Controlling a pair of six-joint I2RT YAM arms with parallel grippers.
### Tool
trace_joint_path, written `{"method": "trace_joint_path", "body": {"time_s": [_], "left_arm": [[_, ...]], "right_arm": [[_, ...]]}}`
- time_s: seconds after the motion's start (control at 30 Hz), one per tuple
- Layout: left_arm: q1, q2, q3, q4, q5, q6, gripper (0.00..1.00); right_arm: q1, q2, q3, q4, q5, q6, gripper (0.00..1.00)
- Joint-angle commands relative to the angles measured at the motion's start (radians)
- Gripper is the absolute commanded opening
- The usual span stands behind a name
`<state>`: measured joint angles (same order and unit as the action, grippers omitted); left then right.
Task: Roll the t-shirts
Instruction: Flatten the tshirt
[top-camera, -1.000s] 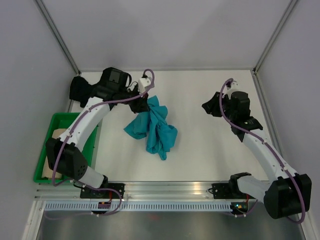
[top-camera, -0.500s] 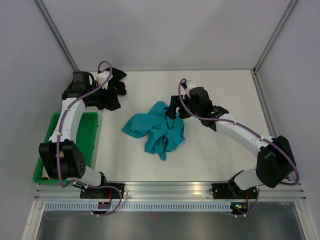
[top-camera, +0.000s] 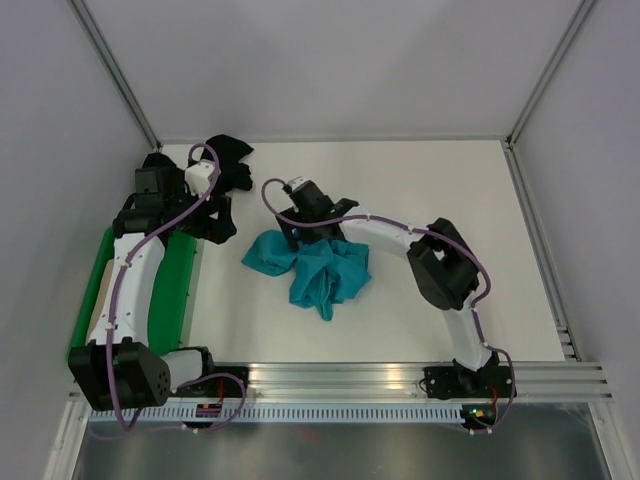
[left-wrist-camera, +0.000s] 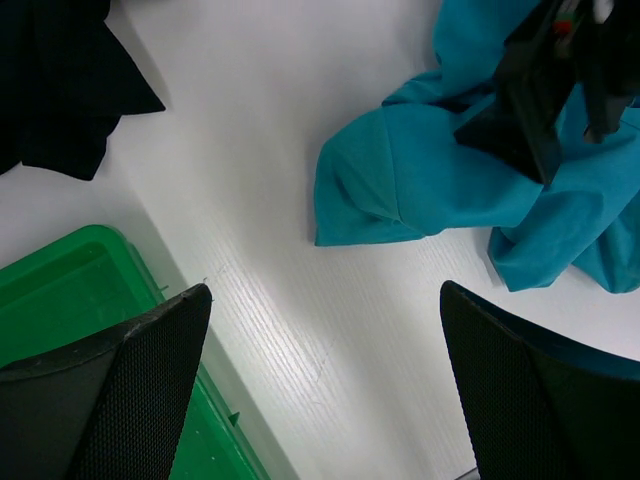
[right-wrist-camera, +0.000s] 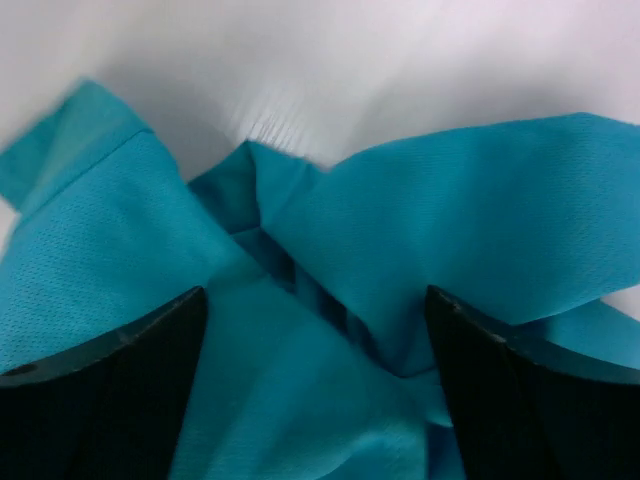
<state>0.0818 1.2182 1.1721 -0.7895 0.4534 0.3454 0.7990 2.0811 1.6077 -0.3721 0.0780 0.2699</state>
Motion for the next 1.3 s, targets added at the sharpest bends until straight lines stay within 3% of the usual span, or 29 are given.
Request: {"method": "trace_joint_path", "body": {"time_s": [0.0,0.07,0.1,0.13,0.33,0.53,0.63,0.8,0.97,1.07,1.1,1.2,1.27], "left_arm": [[0.003,-0.020,-0.019,0.009,-0.035,0.009,1.00],[0.004,-0.026,-0.020,0.009,-0.038,0.007,1.00],[0.003,-0.034,-0.019,0.009,-0.039,0.006,1.00],[0.004,-0.039,-0.015,0.010,-0.042,0.006,1.00],[0.004,-0.072,0.024,0.025,-0.088,-0.009,1.00],[0.009,-0.130,0.107,0.030,-0.157,-0.014,1.00],[0.009,-0.149,0.165,0.030,-0.167,-0.011,1.00],[0.010,-0.129,0.239,0.012,-0.144,0.009,1.00],[-0.016,-0.085,0.212,-0.010,0.028,0.015,0.98],[-0.224,-0.033,0.163,-0.014,-0.095,0.047,0.96],[-0.366,0.007,0.135,-0.014,-0.142,0.062,0.96],[-0.560,0.126,0.112,-0.011,-0.222,0.096,0.96],[-0.621,0.190,0.119,0.009,-0.258,0.112,0.97]], "right_arm": [[0.081,0.065,0.133,-0.132,0.176,-0.070,0.90],[0.098,0.051,0.141,-0.123,0.193,-0.063,0.51],[0.104,0.004,0.135,-0.102,0.180,-0.061,0.16],[0.108,-0.025,0.129,-0.076,0.165,-0.061,0.00],[0.108,-0.237,0.231,0.099,-0.029,-0.089,0.00],[0.039,-0.456,0.282,0.157,-0.055,-0.078,0.00],[-0.088,-0.587,0.189,0.171,-0.112,-0.029,0.00],[-0.260,-0.855,-0.145,0.154,0.028,0.005,0.00],[-0.362,-1.036,-0.497,0.062,0.144,0.135,0.00],[-0.495,-1.037,-0.649,0.038,0.093,0.184,0.00],[-0.533,-1.023,-0.676,0.032,0.065,0.195,0.00],[-0.685,-0.978,-0.762,0.060,-0.053,0.238,0.00],[-0.763,-0.980,-0.827,0.097,-0.108,0.253,0.00]]}}
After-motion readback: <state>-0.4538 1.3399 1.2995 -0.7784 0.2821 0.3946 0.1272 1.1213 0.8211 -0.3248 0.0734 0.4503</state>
